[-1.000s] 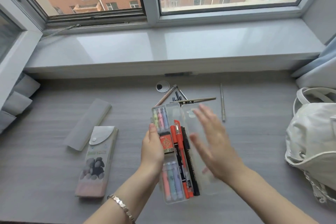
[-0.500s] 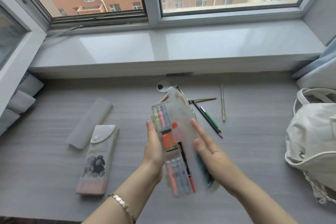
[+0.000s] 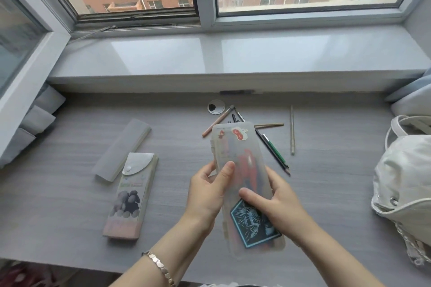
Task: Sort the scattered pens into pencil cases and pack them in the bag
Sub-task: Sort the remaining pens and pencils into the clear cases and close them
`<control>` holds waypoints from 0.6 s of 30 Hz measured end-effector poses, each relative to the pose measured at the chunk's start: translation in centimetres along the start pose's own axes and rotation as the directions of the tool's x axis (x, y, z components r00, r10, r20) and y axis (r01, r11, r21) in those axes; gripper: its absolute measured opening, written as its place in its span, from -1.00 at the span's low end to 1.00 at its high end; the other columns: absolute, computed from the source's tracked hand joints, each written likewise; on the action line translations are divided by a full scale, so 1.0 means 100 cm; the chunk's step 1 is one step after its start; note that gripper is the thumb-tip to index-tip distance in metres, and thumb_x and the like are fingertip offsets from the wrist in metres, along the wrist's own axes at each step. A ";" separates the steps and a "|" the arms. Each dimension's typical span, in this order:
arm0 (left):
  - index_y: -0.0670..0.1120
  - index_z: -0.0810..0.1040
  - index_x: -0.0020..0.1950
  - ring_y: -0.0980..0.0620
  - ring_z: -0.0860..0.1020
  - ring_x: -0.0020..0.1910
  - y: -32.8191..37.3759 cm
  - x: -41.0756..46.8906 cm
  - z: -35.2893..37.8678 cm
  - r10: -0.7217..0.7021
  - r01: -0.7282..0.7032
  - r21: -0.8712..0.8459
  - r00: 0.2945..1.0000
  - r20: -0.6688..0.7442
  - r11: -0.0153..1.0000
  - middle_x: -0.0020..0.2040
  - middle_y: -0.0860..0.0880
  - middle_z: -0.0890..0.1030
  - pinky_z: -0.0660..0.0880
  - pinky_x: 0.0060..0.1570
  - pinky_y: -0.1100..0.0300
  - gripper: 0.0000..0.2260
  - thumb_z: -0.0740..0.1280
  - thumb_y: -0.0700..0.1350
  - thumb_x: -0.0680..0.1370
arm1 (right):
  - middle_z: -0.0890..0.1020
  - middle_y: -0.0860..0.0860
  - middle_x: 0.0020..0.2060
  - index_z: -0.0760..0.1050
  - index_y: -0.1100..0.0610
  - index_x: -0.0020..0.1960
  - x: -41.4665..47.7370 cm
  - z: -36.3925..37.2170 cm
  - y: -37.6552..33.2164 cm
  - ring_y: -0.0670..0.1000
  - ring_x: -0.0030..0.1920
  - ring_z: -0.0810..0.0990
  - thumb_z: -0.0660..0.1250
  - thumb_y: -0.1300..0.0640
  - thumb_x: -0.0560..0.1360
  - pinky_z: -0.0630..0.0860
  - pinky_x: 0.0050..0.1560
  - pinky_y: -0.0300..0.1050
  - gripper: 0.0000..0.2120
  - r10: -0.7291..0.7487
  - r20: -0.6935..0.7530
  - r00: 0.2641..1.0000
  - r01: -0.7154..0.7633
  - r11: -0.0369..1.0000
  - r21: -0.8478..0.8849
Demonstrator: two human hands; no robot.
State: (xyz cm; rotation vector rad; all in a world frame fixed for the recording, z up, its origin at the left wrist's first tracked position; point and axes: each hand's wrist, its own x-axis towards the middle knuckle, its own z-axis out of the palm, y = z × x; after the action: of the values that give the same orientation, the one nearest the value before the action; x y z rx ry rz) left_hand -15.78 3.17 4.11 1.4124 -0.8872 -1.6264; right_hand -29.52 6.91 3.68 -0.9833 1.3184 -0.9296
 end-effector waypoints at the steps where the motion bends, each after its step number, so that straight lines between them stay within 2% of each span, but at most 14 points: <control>1: -0.17 0.59 0.07 -0.01 0.68 -0.25 0.000 -0.001 0.000 0.004 -0.004 0.001 1.000 0.000 1.000 -0.21 -0.09 0.72 0.60 -0.30 0.20 -0.81 0.34 -0.17 0.48 | 0.68 -0.07 0.01 0.45 0.00 0.22 0.000 0.000 0.001 -0.09 0.03 0.64 0.48 0.20 0.32 0.57 0.03 -0.20 -0.50 -0.006 -0.015 1.000 0.007 1.000 0.024; 3: -0.16 0.59 0.07 0.00 0.68 -0.27 0.000 0.000 0.000 -0.013 0.013 0.007 1.000 0.002 1.000 -0.24 -0.08 0.72 0.60 -0.32 0.20 -0.82 0.34 -0.18 0.49 | 0.68 -0.05 0.00 0.47 0.04 0.21 0.001 0.000 0.003 -0.09 0.01 0.65 0.49 0.24 0.32 0.57 0.00 -0.23 -0.50 -0.002 -0.036 0.999 0.003 0.999 0.050; 6: -0.14 0.58 0.12 -0.02 0.68 -0.18 -0.005 0.005 0.000 -0.104 0.102 0.082 0.994 0.018 0.991 -0.15 -0.06 0.71 0.60 -0.19 0.14 -0.78 0.33 -0.10 0.52 | 0.69 -0.03 -0.02 0.49 0.03 0.18 0.002 0.002 0.010 -0.13 -0.03 0.66 0.51 0.21 0.32 0.58 -0.01 -0.22 -0.53 0.059 -0.083 0.995 -0.060 0.998 -0.009; 8: -0.02 0.54 0.11 0.06 0.65 -0.12 -0.006 0.007 0.002 -0.162 0.153 0.199 0.986 0.031 0.968 -0.11 0.03 0.68 0.57 -0.11 0.15 -0.82 0.30 -0.03 0.54 | 0.65 -0.08 0.05 0.45 0.00 0.24 0.002 0.005 0.012 -0.15 0.00 0.63 0.52 0.12 0.30 0.55 0.05 -0.20 -0.45 0.079 -0.185 0.980 -0.103 0.986 -0.127; 9: 0.03 0.50 0.12 0.10 0.63 -0.07 -0.004 0.008 0.004 -0.193 0.178 0.232 0.980 0.046 0.956 -0.07 0.06 0.65 0.55 -0.04 0.15 -0.79 0.32 0.05 0.52 | 0.61 -0.09 0.13 0.38 -0.01 0.32 0.000 0.008 0.013 -0.14 0.09 0.59 0.52 0.05 0.29 0.51 0.12 -0.18 -0.36 0.063 -0.244 0.968 -0.122 0.964 -0.234; 10: 0.04 0.44 0.18 0.10 0.61 0.01 -0.003 0.008 0.006 -0.219 0.196 0.248 0.973 0.069 0.949 0.01 0.06 0.63 0.54 0.07 0.10 -0.61 0.37 0.17 0.44 | 0.54 -0.10 0.22 0.29 -0.01 0.39 -0.002 0.010 0.012 -0.11 0.19 0.52 0.50 0.00 0.29 0.46 0.20 -0.16 -0.27 0.034 -0.277 0.960 -0.134 0.926 -0.353; 11: 0.02 0.38 0.27 0.07 0.59 0.08 -0.003 0.009 0.007 -0.245 0.216 0.257 0.966 0.086 0.942 0.09 0.05 0.62 0.51 0.16 0.03 -0.35 0.43 0.30 0.29 | 0.46 -0.11 0.30 0.21 0.00 0.44 -0.005 0.013 0.009 -0.09 0.28 0.45 0.48 -0.04 0.32 0.41 0.26 -0.17 -0.23 -0.005 -0.273 0.962 -0.127 0.878 -0.462; 12: 0.00 0.33 0.32 0.04 0.59 0.11 -0.004 0.010 0.007 -0.265 0.240 0.244 0.961 0.074 0.940 0.15 0.03 0.60 0.51 0.18 -0.03 -0.14 0.46 0.38 0.15 | 0.41 -0.12 0.34 0.16 0.00 0.46 -0.008 0.015 0.005 -0.09 0.32 0.40 0.44 -0.06 0.34 0.37 0.28 -0.19 -0.22 -0.042 -0.231 0.972 -0.092 0.838 -0.539; 13: -0.03 0.31 0.34 0.00 0.60 0.11 -0.004 0.011 0.005 -0.268 0.254 0.217 0.962 0.041 0.943 0.17 0.00 0.59 0.52 0.16 -0.06 -0.03 0.47 0.40 0.06 | 0.40 -0.14 0.34 0.15 -0.01 0.47 -0.011 0.017 0.002 -0.11 0.31 0.41 0.41 -0.09 0.36 0.38 0.27 -0.20 -0.23 -0.081 -0.162 0.983 -0.028 0.818 -0.574; 14: -0.05 0.31 0.34 -0.04 0.60 0.09 -0.003 0.012 0.002 -0.272 0.267 0.176 0.962 0.004 0.947 0.16 -0.04 0.59 0.54 0.12 -0.09 -0.02 0.46 0.39 0.06 | 0.43 -0.17 0.29 0.18 -0.04 0.45 -0.013 0.018 0.000 -0.15 0.23 0.46 0.38 -0.12 0.36 0.42 0.21 -0.21 -0.27 -0.113 -0.080 0.990 0.046 0.815 -0.578; 16: -0.07 0.37 0.31 -0.11 0.62 0.05 -0.003 0.014 -0.007 -0.305 0.306 0.081 0.952 -0.015 0.949 0.13 -0.12 0.60 0.58 0.03 -0.09 -0.14 0.42 0.36 0.14 | 0.52 -0.24 0.14 0.32 -0.13 0.35 -0.014 0.018 -0.005 -0.23 0.05 0.51 0.33 -0.15 0.38 0.48 0.08 -0.24 -0.44 -0.143 0.022 0.990 0.133 0.837 -0.530; 18: -0.09 0.45 0.26 -0.12 0.63 -0.02 -0.003 0.012 -0.013 -0.312 0.312 0.006 0.950 0.027 0.950 0.06 -0.15 0.63 0.58 -0.10 0.00 -0.28 0.37 0.33 0.24 | 0.54 -0.25 0.06 0.45 -0.11 0.22 -0.010 0.017 -0.006 -0.24 0.02 0.52 0.35 -0.10 0.42 0.48 0.06 -0.24 -0.62 -0.135 0.002 0.991 0.120 0.879 -0.462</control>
State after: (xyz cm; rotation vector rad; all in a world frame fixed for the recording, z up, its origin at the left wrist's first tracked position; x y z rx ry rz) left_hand -14.58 2.23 3.16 1.5975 -0.7057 -1.8815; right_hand -27.86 7.77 4.60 -1.4421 1.5543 -0.7405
